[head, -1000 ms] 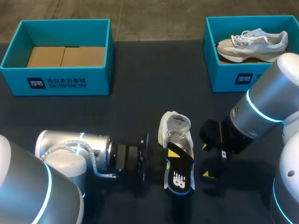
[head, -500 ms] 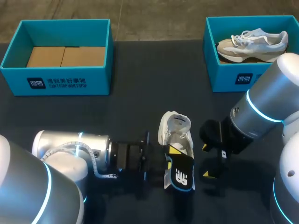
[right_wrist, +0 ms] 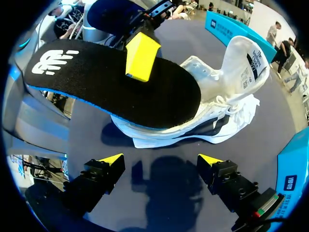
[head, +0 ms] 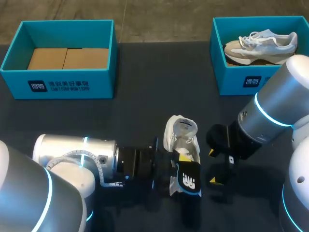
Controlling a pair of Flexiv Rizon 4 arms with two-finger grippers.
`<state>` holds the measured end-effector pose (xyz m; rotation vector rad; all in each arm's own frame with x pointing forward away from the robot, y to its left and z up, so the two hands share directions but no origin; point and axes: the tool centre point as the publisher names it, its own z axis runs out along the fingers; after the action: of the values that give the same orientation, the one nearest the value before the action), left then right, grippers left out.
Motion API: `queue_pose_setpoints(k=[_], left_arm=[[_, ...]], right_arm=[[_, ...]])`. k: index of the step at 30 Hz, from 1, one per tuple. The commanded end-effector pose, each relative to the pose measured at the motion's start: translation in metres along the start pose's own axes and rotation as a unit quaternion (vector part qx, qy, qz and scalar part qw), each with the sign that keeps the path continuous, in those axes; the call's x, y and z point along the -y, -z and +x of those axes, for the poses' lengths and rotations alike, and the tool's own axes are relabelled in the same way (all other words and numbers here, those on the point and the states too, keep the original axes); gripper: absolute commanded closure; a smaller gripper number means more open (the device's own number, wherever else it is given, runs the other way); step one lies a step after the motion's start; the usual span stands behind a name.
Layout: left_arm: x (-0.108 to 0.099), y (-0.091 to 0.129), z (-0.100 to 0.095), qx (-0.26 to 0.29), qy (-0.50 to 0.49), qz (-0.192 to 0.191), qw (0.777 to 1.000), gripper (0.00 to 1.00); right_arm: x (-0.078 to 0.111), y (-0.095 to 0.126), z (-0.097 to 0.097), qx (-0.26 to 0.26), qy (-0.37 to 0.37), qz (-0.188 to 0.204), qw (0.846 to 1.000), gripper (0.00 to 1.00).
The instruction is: Take the shoe out of the shoebox, open the shoe tongue, remove and reinsert the insole, then place the shoe into the shoebox
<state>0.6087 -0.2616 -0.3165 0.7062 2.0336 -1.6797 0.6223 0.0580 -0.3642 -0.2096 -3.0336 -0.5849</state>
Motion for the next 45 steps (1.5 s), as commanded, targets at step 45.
queue_pose_setpoints(k=[45], left_arm=[[-0.040,-0.003,-0.004,-0.010,-0.029,-0.027,0.999,1.00]], right_arm=[[0.000,-0.001,0.001,0.001,0.000,0.001,1.000,0.00]])
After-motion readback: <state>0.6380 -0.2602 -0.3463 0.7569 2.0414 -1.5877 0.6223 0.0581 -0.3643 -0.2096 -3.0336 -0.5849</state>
